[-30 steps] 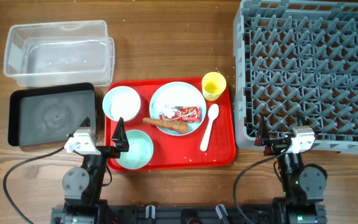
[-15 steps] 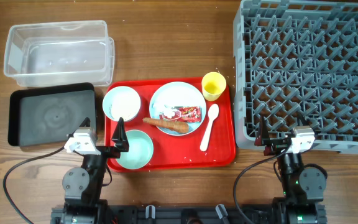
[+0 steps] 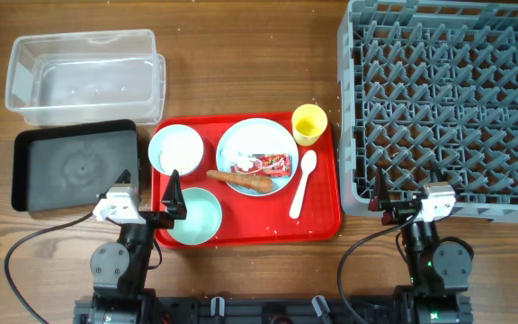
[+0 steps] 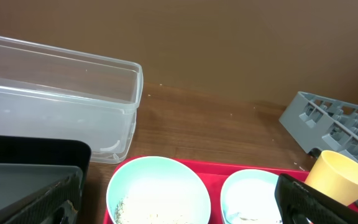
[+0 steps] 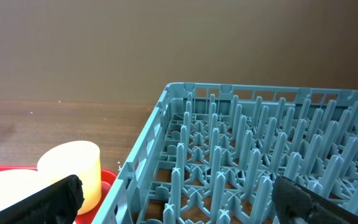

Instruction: Sort waste into correct bins and load items into the dishwasher rack

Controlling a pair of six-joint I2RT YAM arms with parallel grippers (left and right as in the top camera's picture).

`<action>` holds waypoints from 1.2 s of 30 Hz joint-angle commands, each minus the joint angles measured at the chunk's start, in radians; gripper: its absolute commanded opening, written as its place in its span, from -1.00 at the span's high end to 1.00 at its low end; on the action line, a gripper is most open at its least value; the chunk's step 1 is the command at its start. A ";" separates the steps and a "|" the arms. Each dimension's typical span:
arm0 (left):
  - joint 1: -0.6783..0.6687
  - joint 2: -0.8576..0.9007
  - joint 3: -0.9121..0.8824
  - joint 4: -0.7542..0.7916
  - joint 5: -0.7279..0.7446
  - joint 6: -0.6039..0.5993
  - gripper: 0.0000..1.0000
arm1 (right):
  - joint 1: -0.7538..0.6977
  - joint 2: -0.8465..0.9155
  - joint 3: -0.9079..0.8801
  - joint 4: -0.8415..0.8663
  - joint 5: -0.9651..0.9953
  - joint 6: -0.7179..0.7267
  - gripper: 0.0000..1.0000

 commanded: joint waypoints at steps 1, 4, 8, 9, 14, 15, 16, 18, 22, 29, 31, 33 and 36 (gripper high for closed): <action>0.008 -0.007 -0.003 -0.006 0.015 0.019 -1.00 | 0.004 -0.006 -0.001 0.002 0.006 -0.013 -0.99; 0.008 -0.007 -0.003 -0.006 0.015 0.019 -1.00 | 0.004 -0.006 -0.001 0.002 0.006 -0.013 -0.99; 0.008 -0.007 -0.003 -0.006 0.015 0.019 -1.00 | 0.004 -0.006 -0.001 0.002 0.006 -0.014 -0.99; 0.008 -0.007 -0.003 -0.006 0.015 0.019 -1.00 | 0.004 -0.006 -0.001 0.002 0.006 -0.013 -1.00; 0.008 -0.007 -0.003 -0.006 0.015 0.019 -1.00 | 0.004 -0.006 -0.001 0.003 0.006 -0.016 -0.99; 0.008 -0.007 -0.003 -0.006 0.015 0.019 -1.00 | 0.004 -0.006 -0.001 0.003 0.006 -0.016 -1.00; 0.008 -0.007 -0.003 -0.006 0.015 0.019 -1.00 | 0.004 -0.006 -0.001 0.003 0.006 -0.016 -0.99; 0.008 -0.007 -0.003 -0.006 0.015 0.019 -1.00 | 0.004 -0.006 -0.001 0.003 0.006 -0.016 -1.00; 0.008 -0.007 -0.003 -0.005 0.010 0.020 -1.00 | 0.004 -0.006 -0.001 0.003 0.006 -0.015 -0.99; 0.008 -0.007 -0.003 -0.006 0.011 0.019 -1.00 | 0.004 -0.006 -0.001 0.002 -0.004 -0.011 -0.99; 0.008 -0.007 -0.003 -0.006 0.011 0.019 -1.00 | 0.004 -0.006 -0.001 0.003 -0.005 -0.008 -0.99; 0.008 -0.007 -0.003 -0.006 0.012 0.019 -1.00 | 0.004 -0.006 -0.001 0.002 -0.005 0.020 -0.99; 0.008 -0.007 -0.003 -0.006 0.011 0.019 -1.00 | 0.004 -0.006 0.000 0.002 -0.006 0.076 -0.99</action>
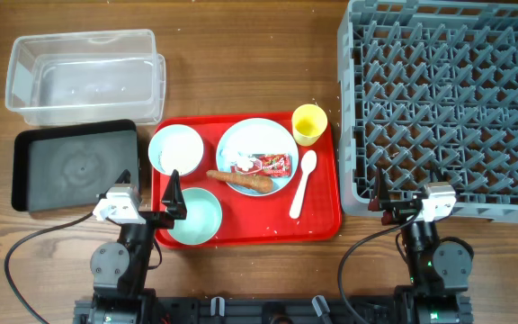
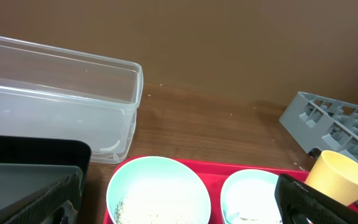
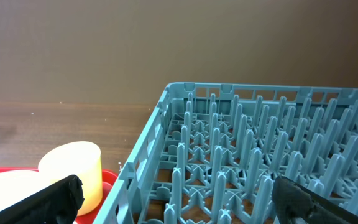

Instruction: Sort waste into correct bins and load items into the dishwasher rack

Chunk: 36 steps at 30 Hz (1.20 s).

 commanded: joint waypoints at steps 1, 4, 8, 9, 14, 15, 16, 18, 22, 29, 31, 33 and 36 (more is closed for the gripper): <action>0.008 -0.007 -0.003 -0.006 0.011 0.020 -1.00 | 0.004 -0.006 0.000 0.002 -0.006 0.081 -0.99; 0.008 -0.007 -0.002 -0.007 -0.014 0.019 -1.00 | 0.004 0.002 0.018 -0.034 -0.009 0.117 -0.99; 0.008 -0.006 0.010 -0.029 -0.014 0.019 -1.00 | 0.004 0.060 0.107 -0.122 -0.009 0.108 -0.99; 0.008 -0.005 0.027 -0.061 -0.015 0.019 -1.00 | 0.004 0.084 0.139 -0.139 -0.009 0.098 -0.99; 0.008 0.063 0.131 -0.190 -0.023 0.019 -1.00 | 0.004 0.247 0.332 -0.240 -0.017 0.097 -0.99; 0.008 0.102 0.164 -0.215 -0.022 0.019 -1.00 | 0.004 0.302 0.392 -0.276 -0.032 0.098 -0.99; 0.008 0.131 0.190 -0.234 -0.023 0.019 -1.00 | 0.004 0.335 0.425 -0.295 -0.041 0.098 -0.99; 0.008 0.198 0.247 -0.274 -0.023 0.019 -1.00 | 0.004 0.412 0.509 -0.352 -0.069 0.098 -0.99; 0.008 0.422 0.431 -0.384 -0.021 -0.016 -1.00 | 0.004 0.616 0.740 -0.551 -0.108 0.102 -0.99; 0.008 0.732 0.742 -0.622 0.070 -0.053 -1.00 | 0.004 0.830 0.957 -0.785 -0.126 0.102 -0.99; 0.008 0.779 0.800 -0.684 0.111 -0.053 -1.00 | 0.004 0.851 0.957 -0.798 -0.205 0.101 -0.99; 0.008 0.798 0.814 -0.703 0.151 -0.053 -1.00 | 0.004 0.859 0.957 -0.810 -0.224 0.101 -0.99; 0.008 0.798 0.814 -0.706 0.164 -0.053 -1.00 | 0.004 0.855 0.957 -0.819 -0.224 0.101 -0.99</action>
